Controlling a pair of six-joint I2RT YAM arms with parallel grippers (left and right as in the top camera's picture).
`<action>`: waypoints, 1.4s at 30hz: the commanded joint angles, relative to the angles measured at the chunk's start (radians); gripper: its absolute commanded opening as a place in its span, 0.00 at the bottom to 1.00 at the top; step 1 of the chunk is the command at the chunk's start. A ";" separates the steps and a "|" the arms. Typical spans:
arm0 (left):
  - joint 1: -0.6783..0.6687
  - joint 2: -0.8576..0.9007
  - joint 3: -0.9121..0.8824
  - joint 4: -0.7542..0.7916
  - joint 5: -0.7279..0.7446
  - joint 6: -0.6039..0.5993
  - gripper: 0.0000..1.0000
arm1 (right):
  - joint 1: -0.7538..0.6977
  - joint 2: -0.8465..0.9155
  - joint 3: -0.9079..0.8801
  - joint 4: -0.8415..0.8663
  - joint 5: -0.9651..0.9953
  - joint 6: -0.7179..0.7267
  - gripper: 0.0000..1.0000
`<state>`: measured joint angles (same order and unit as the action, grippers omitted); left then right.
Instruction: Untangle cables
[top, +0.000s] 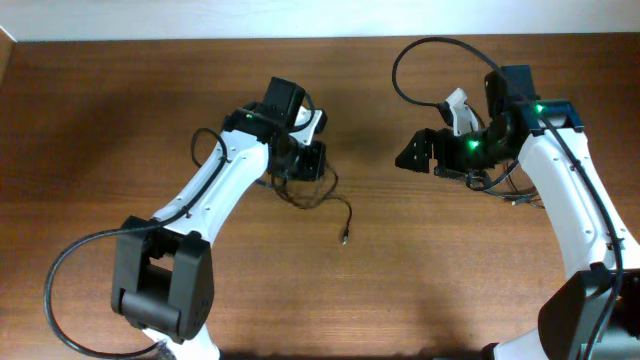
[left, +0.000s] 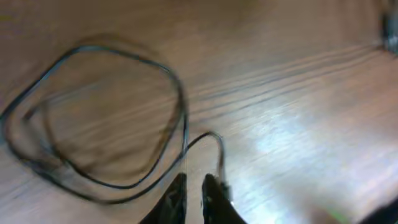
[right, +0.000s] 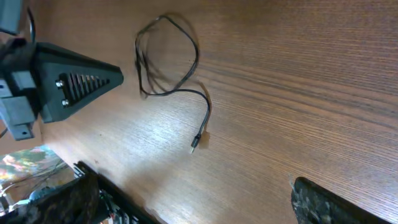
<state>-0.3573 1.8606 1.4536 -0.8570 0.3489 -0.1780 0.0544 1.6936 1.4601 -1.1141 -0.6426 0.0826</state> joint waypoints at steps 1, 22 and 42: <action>-0.021 -0.014 0.013 -0.049 -0.128 0.019 0.12 | 0.006 0.002 0.002 0.003 -0.015 0.003 0.99; -0.135 0.062 -0.077 -0.052 -0.317 0.573 0.72 | -0.161 0.002 0.002 -0.023 0.217 0.048 0.99; -0.131 0.085 0.153 -0.065 -0.135 0.403 0.82 | -0.161 0.002 0.002 -0.023 0.344 0.048 0.98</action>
<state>-0.4889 2.0277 1.4944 -0.9180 0.1490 0.2375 -0.1062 1.6939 1.4601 -1.1378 -0.3099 0.1287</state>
